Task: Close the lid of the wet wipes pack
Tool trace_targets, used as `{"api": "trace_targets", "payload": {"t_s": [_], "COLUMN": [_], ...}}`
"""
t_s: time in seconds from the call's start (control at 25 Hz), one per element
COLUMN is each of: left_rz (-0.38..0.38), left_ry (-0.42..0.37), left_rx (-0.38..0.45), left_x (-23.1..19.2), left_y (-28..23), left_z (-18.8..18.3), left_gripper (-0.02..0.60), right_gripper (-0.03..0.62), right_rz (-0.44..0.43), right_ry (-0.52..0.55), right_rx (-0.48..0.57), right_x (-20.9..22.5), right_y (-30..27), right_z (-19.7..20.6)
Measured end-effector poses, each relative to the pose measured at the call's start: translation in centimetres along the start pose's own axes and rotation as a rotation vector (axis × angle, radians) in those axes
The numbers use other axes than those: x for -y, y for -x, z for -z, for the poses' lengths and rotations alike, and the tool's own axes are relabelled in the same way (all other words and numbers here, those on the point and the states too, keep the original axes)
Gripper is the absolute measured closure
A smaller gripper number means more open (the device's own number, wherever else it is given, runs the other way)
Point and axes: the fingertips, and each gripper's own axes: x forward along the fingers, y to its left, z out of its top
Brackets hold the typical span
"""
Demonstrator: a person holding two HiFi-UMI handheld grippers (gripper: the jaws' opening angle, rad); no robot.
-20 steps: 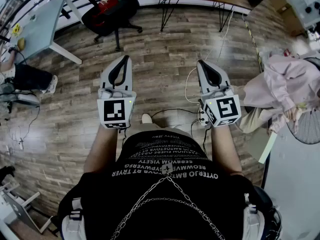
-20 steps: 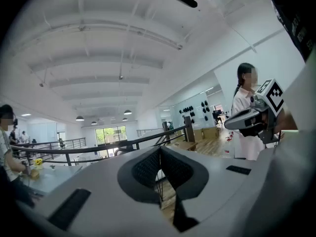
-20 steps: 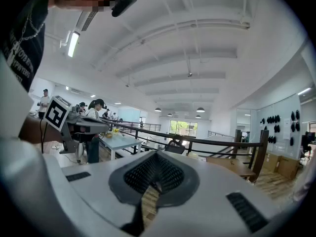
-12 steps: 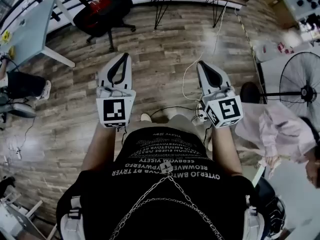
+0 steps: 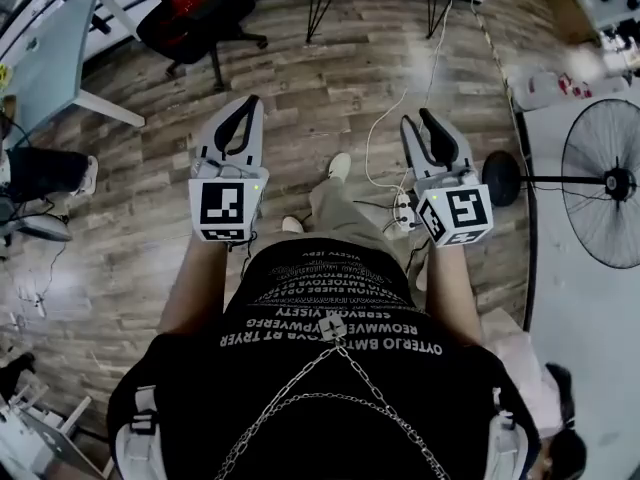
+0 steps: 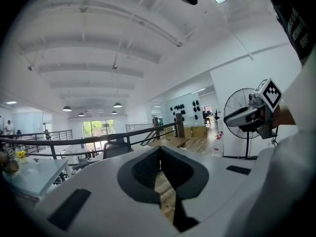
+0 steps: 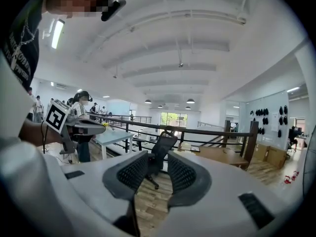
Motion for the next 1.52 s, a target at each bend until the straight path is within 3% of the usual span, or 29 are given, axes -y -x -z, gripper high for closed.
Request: {"api": "trace_targets", "payload": {"t_s": [0.24, 0.56, 1.0, 1.52], "left_rz": [-0.029, -0.053, -0.11, -0.126], "left_ry": [-0.026, -0.088, -0.05, -0.068], "left_rx": [-0.017, -0.004, 0.003, 0.028], "left_x": [-2.1, -2.9, -3.5, -1.9], "left_y": [-5.0, -12.2, -21.3, -28.5], "left_z": [-0.2, -2.9, -4.9, -7.7], "left_gripper": [0.554, 0.554, 0.554, 0.554], "right_gripper": [0.431, 0.428, 0.428, 0.428], "right_rz": [-0.065, -0.098, -0.17, -0.19], "right_ry": [-0.023, -0.037, -0.021, -0.03], "right_rx": [0.018, 0.058, 0.069, 0.068], "right_x": [1.9, 7.7, 14.8, 22.0], "right_y": [-5.2, -11.6, -18.3, -21.6], "right_z": [0.5, -0.9, -2.2, -2.1]}}
